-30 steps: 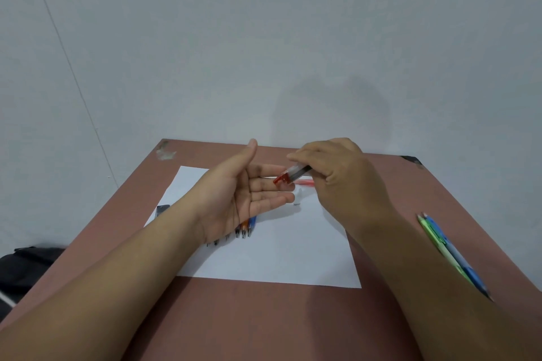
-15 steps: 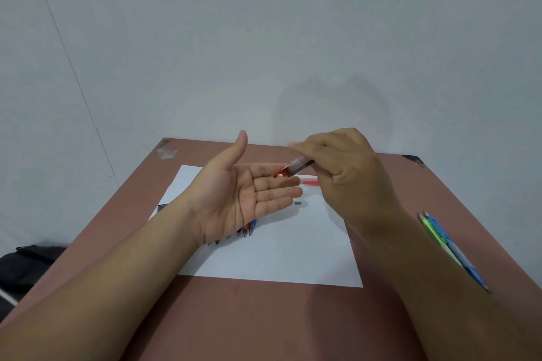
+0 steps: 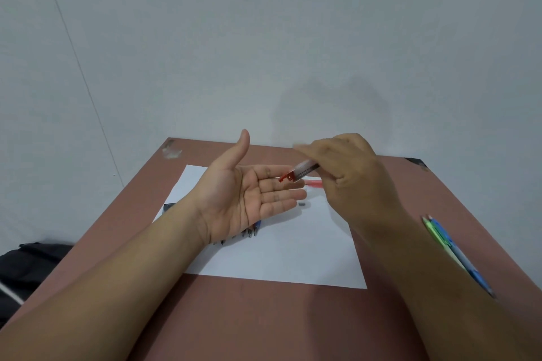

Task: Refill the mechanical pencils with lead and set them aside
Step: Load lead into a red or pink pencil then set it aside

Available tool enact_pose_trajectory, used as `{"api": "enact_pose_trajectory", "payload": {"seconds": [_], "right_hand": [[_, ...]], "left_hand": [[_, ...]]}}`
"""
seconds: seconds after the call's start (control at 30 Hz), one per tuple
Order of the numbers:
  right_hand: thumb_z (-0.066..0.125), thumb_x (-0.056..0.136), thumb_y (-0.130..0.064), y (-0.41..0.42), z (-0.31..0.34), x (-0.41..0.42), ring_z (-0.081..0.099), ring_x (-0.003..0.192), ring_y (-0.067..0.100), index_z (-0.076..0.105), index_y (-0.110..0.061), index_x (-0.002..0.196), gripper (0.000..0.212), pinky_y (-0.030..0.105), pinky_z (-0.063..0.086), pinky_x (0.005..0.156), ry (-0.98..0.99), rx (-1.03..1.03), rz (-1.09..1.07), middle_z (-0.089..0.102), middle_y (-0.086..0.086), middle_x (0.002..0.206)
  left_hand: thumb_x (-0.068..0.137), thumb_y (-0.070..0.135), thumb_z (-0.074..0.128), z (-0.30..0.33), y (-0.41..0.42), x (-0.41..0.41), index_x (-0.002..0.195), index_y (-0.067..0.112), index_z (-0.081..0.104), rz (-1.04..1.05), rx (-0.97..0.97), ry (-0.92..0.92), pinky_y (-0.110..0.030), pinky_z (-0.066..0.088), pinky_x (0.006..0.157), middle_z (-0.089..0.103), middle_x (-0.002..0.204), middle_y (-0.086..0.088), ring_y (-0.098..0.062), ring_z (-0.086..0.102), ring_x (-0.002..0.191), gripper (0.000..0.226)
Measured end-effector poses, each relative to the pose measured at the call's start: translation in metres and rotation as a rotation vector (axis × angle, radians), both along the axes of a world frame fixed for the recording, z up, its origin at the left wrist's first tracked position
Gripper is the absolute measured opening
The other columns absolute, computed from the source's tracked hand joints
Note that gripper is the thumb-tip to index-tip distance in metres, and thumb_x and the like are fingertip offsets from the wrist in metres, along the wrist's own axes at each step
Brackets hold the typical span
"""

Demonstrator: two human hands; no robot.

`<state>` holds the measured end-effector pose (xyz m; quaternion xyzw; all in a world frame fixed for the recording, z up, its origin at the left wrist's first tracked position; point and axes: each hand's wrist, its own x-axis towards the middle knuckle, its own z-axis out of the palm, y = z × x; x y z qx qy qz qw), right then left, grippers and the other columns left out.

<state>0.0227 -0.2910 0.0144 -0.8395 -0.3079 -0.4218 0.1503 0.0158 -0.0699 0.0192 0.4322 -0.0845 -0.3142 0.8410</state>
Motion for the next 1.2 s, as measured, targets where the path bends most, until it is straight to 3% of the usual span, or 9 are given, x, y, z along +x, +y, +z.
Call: {"api": "enact_pose_trajectory", "payload": {"seconds": [0.1, 0.27, 0.4, 0.5, 0.67, 0.8, 0.97, 1.13, 1.2], "right_hand": [[0.065, 0.086, 0.009, 0.0047, 0.0017, -0.0047, 0.052, 0.1, 0.013, 0.04, -0.038, 0.152, 0.085, 0.028, 0.055, 0.072, 0.051, 0.073, -0.021, 0.067, -0.016, 0.106], [0.069, 0.074, 0.019, 0.0014, -0.0003, -0.0004, 0.056, 0.098, 0.023, 0.077, -0.02, 0.111, 0.054, 0.038, 0.055, 0.074, 0.002, -0.002, 0.013, 0.072, -0.01, 0.103], [0.063, 0.087, 0.009, 0.0046, 0.0014, -0.0043, 0.05, 0.102, 0.009, 0.043, -0.036, 0.151, 0.08, 0.027, 0.054, 0.074, 0.078, 0.057, -0.042, 0.065, -0.023, 0.105], [0.059, 0.09, 0.004, 0.0077, 0.0031, -0.0066, 0.044, 0.098, -0.001, 0.022, -0.05, 0.155, 0.092, 0.02, 0.051, 0.071, 0.138, 0.112, -0.07, 0.061, -0.023, 0.105], [0.068, 0.076, 0.018, 0.0009, -0.0006, -0.0022, 0.057, 0.099, 0.023, 0.075, -0.024, 0.118, 0.06, 0.036, 0.054, 0.076, 0.011, 0.013, 0.023, 0.072, -0.012, 0.103], [0.059, 0.089, 0.005, 0.0054, 0.0022, -0.0046, 0.049, 0.1, 0.006, 0.041, -0.042, 0.151, 0.079, 0.016, 0.047, 0.075, 0.118, 0.075, -0.06, 0.065, -0.017, 0.106], [0.07, 0.076, 0.017, 0.0009, -0.0016, -0.0003, 0.059, 0.1, 0.024, 0.076, -0.024, 0.112, 0.055, 0.036, 0.055, 0.075, 0.055, -0.014, -0.011, 0.072, -0.012, 0.102], [0.059, 0.091, 0.002, 0.0057, 0.002, -0.0045, 0.044, 0.097, -0.001, 0.022, -0.053, 0.153, 0.091, 0.015, 0.046, 0.072, 0.174, 0.077, -0.1, 0.064, -0.018, 0.107], [0.056, 0.092, 0.0, 0.0063, 0.0032, -0.0055, 0.046, 0.096, 0.001, 0.029, -0.055, 0.152, 0.085, 0.015, 0.046, 0.072, 0.183, 0.086, -0.078, 0.063, -0.017, 0.105]], "left_hand": [[0.089, 0.078, 0.038, -0.0004, 0.0003, 0.0003, 0.138, -0.009, 0.049, -0.004, 0.002, -0.004, -0.049, 0.04, 0.112, 0.057, 0.137, -0.03, -0.045, 0.055, 0.129, 0.101], [0.088, 0.078, 0.041, -0.0012, 0.0006, 0.0016, 0.139, -0.008, 0.049, -0.02, -0.007, -0.007, -0.049, 0.041, 0.111, 0.056, 0.139, -0.028, -0.046, 0.054, 0.129, 0.101], [0.088, 0.08, 0.04, -0.0026, 0.0011, 0.0027, 0.14, -0.009, 0.048, -0.036, -0.005, -0.013, -0.048, 0.043, 0.111, 0.055, 0.141, -0.028, -0.045, 0.054, 0.13, 0.103], [0.088, 0.079, 0.039, -0.0037, 0.0014, 0.0033, 0.139, -0.009, 0.049, -0.037, -0.013, -0.01, -0.049, 0.041, 0.111, 0.056, 0.14, -0.028, -0.045, 0.054, 0.13, 0.103], [0.087, 0.079, 0.041, -0.0041, 0.0022, 0.0042, 0.139, -0.009, 0.049, -0.042, -0.028, -0.004, -0.049, 0.041, 0.111, 0.055, 0.141, -0.027, -0.046, 0.053, 0.131, 0.103], [0.087, 0.08, 0.042, -0.0055, 0.003, 0.0054, 0.142, -0.009, 0.045, -0.051, -0.047, 0.007, -0.049, 0.042, 0.111, 0.052, 0.142, -0.03, -0.046, 0.052, 0.132, 0.105], [0.087, 0.079, 0.043, -0.0049, 0.0021, 0.005, 0.141, -0.009, 0.046, -0.048, -0.057, 0.006, -0.05, 0.042, 0.111, 0.054, 0.14, -0.03, -0.048, 0.053, 0.13, 0.103], [0.087, 0.08, 0.043, -0.0062, 0.0033, 0.0062, 0.142, -0.009, 0.044, -0.055, -0.052, 0.004, -0.049, 0.042, 0.111, 0.052, 0.142, -0.03, -0.047, 0.052, 0.132, 0.105], [0.087, 0.08, 0.042, -0.0062, 0.0033, 0.0062, 0.143, -0.009, 0.044, -0.057, -0.056, 0.005, -0.049, 0.042, 0.111, 0.052, 0.143, -0.03, -0.047, 0.051, 0.132, 0.105]]}}
